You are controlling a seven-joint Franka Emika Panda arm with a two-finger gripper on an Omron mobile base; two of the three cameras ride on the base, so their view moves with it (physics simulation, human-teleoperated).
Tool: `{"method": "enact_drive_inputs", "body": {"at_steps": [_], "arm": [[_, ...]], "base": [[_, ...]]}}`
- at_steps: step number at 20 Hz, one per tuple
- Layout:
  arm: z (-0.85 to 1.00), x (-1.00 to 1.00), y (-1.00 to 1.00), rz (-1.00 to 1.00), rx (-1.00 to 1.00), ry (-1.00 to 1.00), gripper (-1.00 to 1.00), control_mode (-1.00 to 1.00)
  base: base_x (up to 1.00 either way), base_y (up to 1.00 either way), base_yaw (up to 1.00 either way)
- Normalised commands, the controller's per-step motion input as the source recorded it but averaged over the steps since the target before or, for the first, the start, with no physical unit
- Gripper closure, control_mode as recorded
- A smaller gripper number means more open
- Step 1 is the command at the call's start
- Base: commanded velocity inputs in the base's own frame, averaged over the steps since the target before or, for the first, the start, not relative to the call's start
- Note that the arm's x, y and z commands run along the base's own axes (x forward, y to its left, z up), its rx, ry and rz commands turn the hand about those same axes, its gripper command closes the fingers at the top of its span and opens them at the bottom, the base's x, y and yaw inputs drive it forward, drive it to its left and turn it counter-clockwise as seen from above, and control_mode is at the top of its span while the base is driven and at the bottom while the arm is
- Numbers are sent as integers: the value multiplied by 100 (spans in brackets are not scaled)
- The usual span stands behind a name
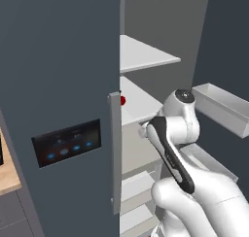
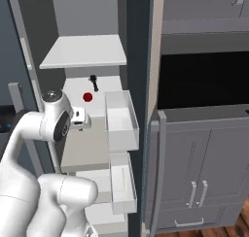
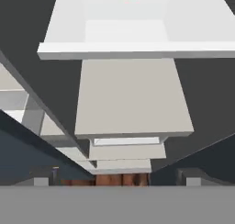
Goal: Pick the orange and apple from the fridge and place them on the plate next to the blender to make a fruit smoothie.
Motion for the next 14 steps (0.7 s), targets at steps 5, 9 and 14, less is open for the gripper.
{"method": "enact_drive_inputs", "body": {"at_steps": [5,9,14], "arm": [[24,96,-12,0,9,0,-100,-100],[0,81,-3,-1,5,0,-100,-100],[0,51,0,0,3,-3,-100,-100]], "base": [[0,0,0],[0,0,0],[0,0,0]]}}
